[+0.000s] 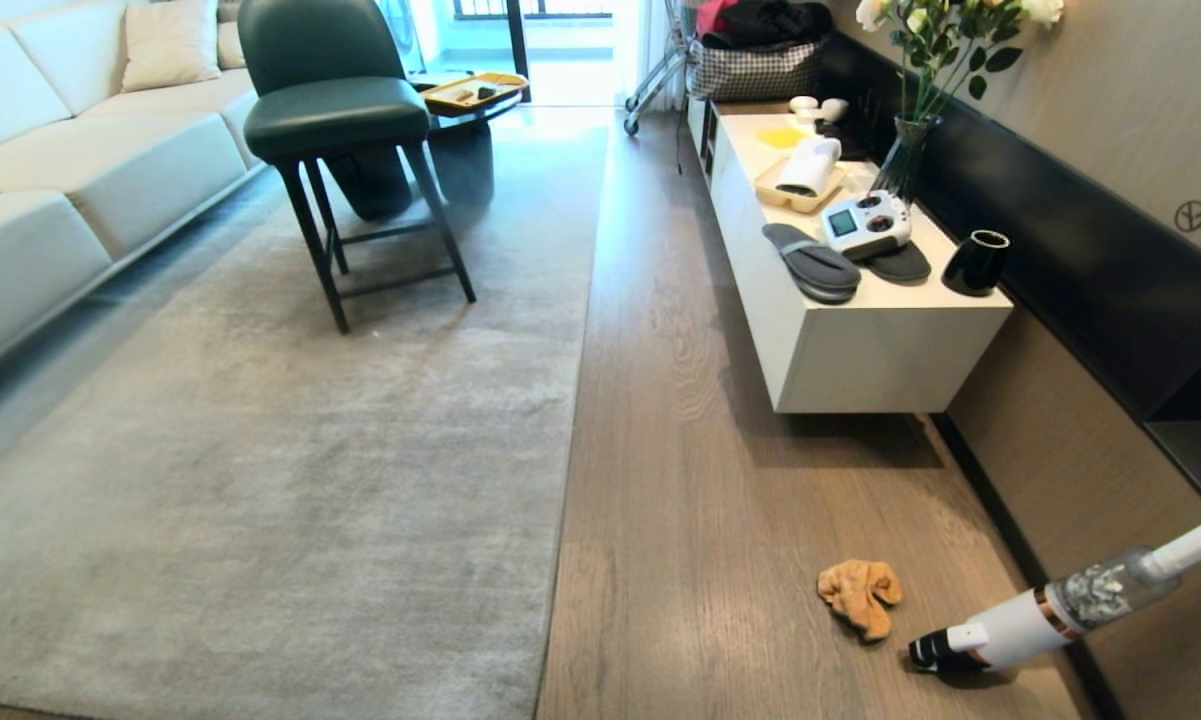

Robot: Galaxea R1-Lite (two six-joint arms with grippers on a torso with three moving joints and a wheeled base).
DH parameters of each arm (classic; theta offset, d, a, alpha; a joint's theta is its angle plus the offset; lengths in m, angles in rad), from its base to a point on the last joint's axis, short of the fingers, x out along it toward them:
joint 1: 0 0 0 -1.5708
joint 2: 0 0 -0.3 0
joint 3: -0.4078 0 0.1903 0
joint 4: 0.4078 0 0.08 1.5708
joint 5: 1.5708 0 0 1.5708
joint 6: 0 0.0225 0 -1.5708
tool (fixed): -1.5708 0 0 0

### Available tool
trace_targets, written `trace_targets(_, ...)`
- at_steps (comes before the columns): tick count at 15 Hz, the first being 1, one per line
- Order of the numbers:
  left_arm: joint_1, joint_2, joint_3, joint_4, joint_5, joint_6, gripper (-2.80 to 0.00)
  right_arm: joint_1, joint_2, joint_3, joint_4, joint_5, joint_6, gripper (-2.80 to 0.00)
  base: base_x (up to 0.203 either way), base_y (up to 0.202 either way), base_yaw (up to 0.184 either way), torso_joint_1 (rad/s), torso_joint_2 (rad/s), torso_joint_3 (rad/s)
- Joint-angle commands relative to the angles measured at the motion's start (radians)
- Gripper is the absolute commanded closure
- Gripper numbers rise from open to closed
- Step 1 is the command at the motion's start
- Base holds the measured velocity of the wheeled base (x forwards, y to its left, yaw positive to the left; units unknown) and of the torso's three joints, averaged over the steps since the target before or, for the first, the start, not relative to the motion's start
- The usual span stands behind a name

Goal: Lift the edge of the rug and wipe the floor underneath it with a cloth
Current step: Pick up the rag

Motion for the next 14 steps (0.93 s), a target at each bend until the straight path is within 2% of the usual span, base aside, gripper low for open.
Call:
trace_targets(1,0.000,0.000,0.000,0.001,0.000,0.000,0.00,0.000,0.001,0.000,0.000,0.000,0.000,0.00,0.000,0.000,0.000,0.017,0.05,0.046)
trace_targets(14,0.001,0.000,0.000,0.001,0.000,0.003,0.00,0.000,0.001,0.000,0.000,0.000,0.000,0.00,0.000,0.000,0.000,0.002,0.00,0.003)
